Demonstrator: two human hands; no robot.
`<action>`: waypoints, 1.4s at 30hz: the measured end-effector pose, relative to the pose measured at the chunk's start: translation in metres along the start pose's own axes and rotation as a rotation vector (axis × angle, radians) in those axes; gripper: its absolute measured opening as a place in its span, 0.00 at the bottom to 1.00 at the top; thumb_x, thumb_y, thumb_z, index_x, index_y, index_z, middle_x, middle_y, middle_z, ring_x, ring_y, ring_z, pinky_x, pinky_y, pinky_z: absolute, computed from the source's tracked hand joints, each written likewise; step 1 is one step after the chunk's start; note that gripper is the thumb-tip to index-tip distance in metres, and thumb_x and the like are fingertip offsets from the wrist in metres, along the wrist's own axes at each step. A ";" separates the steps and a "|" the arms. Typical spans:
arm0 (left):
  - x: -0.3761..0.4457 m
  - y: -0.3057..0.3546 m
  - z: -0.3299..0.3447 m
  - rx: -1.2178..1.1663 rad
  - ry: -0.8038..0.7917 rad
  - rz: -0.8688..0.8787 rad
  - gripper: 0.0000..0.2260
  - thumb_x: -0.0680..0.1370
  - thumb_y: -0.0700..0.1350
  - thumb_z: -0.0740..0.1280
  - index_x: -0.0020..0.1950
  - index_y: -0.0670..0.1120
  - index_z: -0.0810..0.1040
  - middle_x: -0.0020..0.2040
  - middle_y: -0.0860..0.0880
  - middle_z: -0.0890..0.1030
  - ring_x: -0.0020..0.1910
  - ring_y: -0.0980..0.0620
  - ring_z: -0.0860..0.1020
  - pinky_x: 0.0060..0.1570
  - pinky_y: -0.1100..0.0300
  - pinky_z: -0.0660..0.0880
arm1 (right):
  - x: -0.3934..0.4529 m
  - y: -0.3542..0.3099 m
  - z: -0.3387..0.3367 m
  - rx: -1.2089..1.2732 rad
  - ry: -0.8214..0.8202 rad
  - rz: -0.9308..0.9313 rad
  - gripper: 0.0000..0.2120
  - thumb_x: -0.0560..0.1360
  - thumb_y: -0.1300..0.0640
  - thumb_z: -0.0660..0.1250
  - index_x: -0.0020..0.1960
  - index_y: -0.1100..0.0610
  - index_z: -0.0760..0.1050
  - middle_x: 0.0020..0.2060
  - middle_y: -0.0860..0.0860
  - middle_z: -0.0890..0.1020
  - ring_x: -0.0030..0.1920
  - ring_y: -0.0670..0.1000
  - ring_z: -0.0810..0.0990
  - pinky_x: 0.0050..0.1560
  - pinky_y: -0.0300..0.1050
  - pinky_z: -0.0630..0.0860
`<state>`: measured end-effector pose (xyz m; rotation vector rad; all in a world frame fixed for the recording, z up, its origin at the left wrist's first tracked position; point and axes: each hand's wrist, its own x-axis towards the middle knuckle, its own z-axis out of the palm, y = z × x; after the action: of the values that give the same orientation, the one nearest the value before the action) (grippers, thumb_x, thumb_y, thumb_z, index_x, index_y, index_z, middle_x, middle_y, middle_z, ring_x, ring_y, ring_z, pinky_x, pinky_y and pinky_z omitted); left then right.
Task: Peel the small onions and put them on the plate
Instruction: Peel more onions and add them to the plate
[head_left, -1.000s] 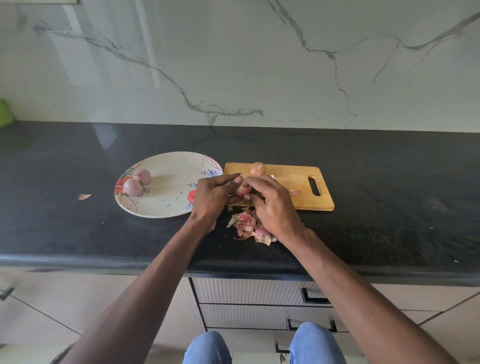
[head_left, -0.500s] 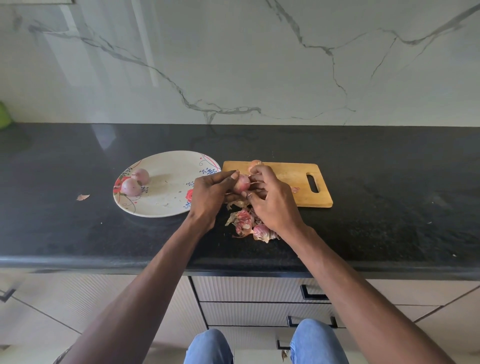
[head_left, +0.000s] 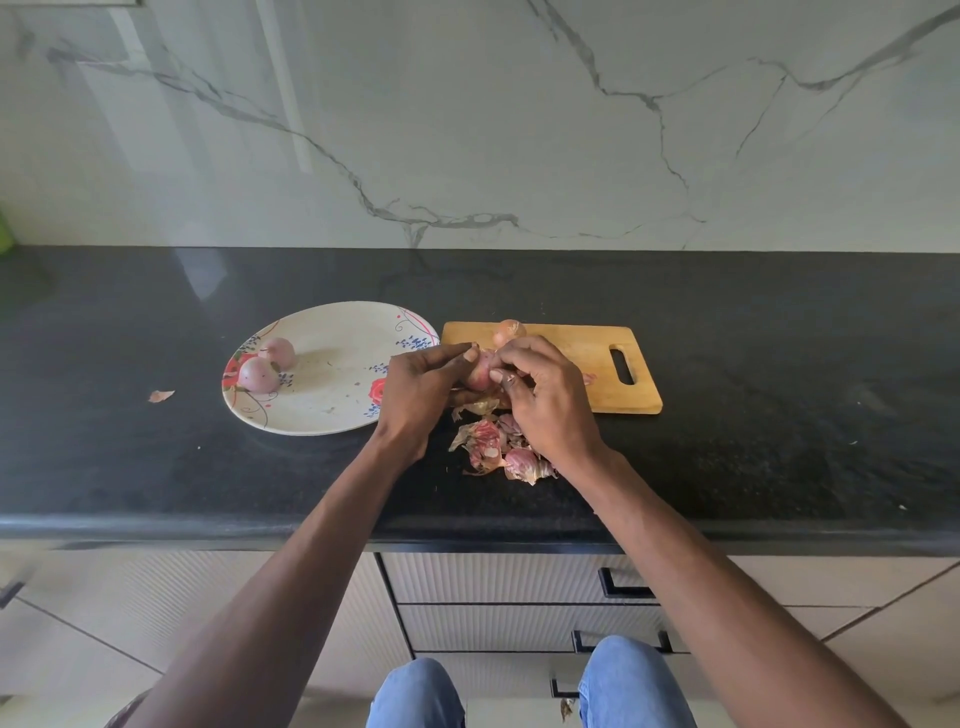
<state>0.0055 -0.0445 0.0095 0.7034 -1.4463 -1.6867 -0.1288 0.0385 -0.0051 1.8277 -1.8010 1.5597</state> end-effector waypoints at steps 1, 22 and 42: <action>0.000 0.000 0.000 0.002 -0.006 -0.004 0.04 0.79 0.38 0.70 0.51 0.41 0.85 0.46 0.41 0.87 0.47 0.41 0.86 0.50 0.49 0.84 | 0.000 0.000 0.001 -0.010 -0.007 0.002 0.06 0.75 0.70 0.71 0.48 0.61 0.83 0.49 0.54 0.80 0.50 0.49 0.79 0.51 0.34 0.77; 0.008 0.009 -0.005 -0.449 -0.056 -0.140 0.10 0.82 0.34 0.61 0.61 0.37 0.77 0.53 0.38 0.84 0.50 0.43 0.83 0.50 0.54 0.83 | -0.005 0.000 0.002 -0.153 0.059 -0.005 0.07 0.74 0.64 0.69 0.49 0.62 0.84 0.46 0.55 0.86 0.45 0.50 0.82 0.46 0.44 0.82; 0.000 -0.001 0.003 -0.138 -0.173 0.020 0.09 0.81 0.35 0.65 0.59 0.42 0.80 0.53 0.43 0.86 0.53 0.47 0.84 0.51 0.58 0.81 | -0.001 0.000 0.003 0.035 0.127 0.158 0.10 0.77 0.55 0.73 0.44 0.62 0.86 0.29 0.52 0.80 0.27 0.50 0.73 0.27 0.54 0.71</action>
<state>0.0029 -0.0432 0.0092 0.4764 -1.4316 -1.8492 -0.1270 0.0369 -0.0076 1.5936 -1.9110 1.7298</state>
